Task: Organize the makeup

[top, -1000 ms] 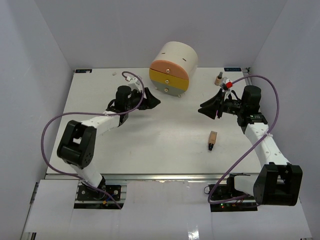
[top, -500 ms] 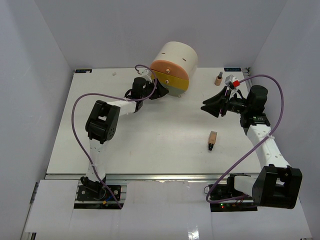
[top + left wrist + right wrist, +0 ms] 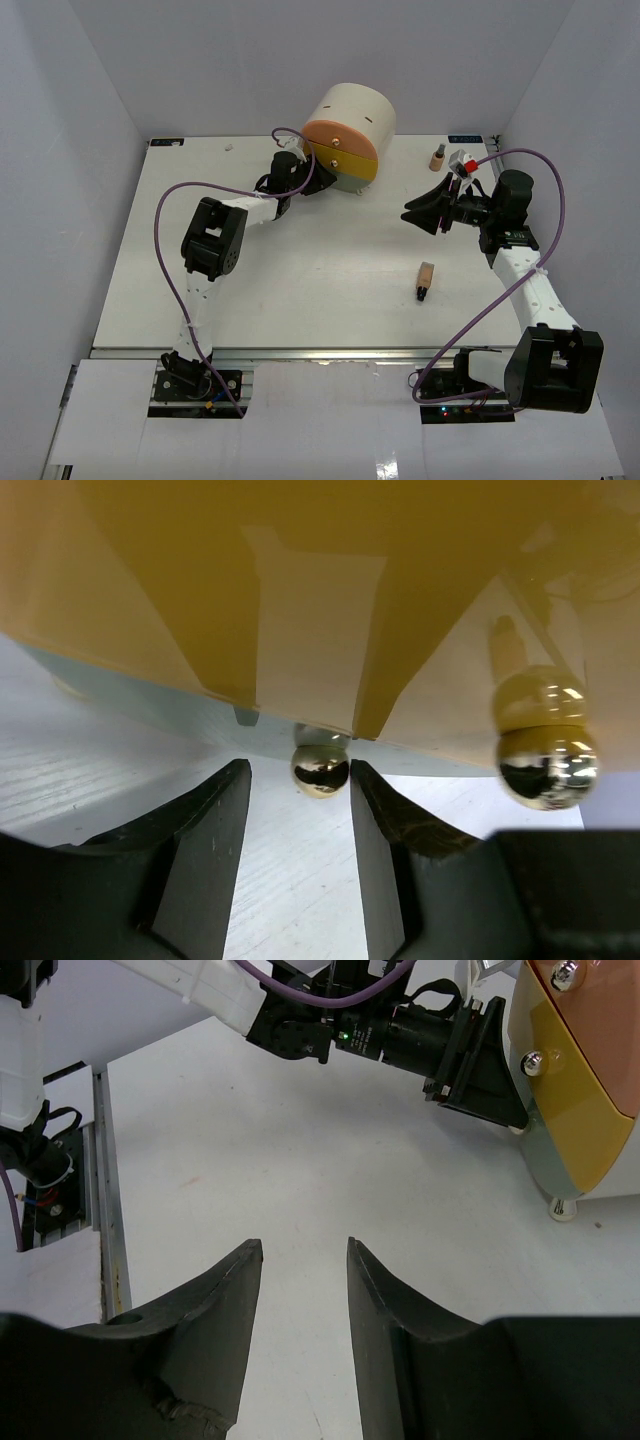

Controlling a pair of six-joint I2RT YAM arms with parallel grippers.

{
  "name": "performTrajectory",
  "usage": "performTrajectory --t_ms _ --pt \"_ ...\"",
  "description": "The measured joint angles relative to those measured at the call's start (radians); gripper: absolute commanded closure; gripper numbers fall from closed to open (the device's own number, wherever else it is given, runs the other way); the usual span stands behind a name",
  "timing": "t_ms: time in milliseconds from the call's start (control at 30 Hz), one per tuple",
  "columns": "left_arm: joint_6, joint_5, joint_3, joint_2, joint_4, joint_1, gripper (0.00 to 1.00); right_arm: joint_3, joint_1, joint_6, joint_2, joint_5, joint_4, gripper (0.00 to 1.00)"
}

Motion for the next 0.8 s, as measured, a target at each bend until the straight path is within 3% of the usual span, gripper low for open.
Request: performTrajectory --t_ms 233,433,633,800 --pt "-0.005 -0.007 0.021 0.014 -0.013 -0.001 0.51 0.0 -0.001 0.002 0.012 0.0 0.0 0.54" --pt "-0.01 -0.007 0.048 0.027 -0.017 -0.003 0.69 0.0 -0.006 0.002 0.016 0.0 0.0 0.54" --pt "-0.013 -0.001 0.047 0.027 -0.013 -0.005 0.94 0.0 -0.012 0.002 0.031 0.001 0.0 0.54" --pt "-0.011 0.001 -0.057 -0.013 0.067 -0.004 0.96 0.0 -0.013 0.002 0.033 0.0 0.0 0.54"
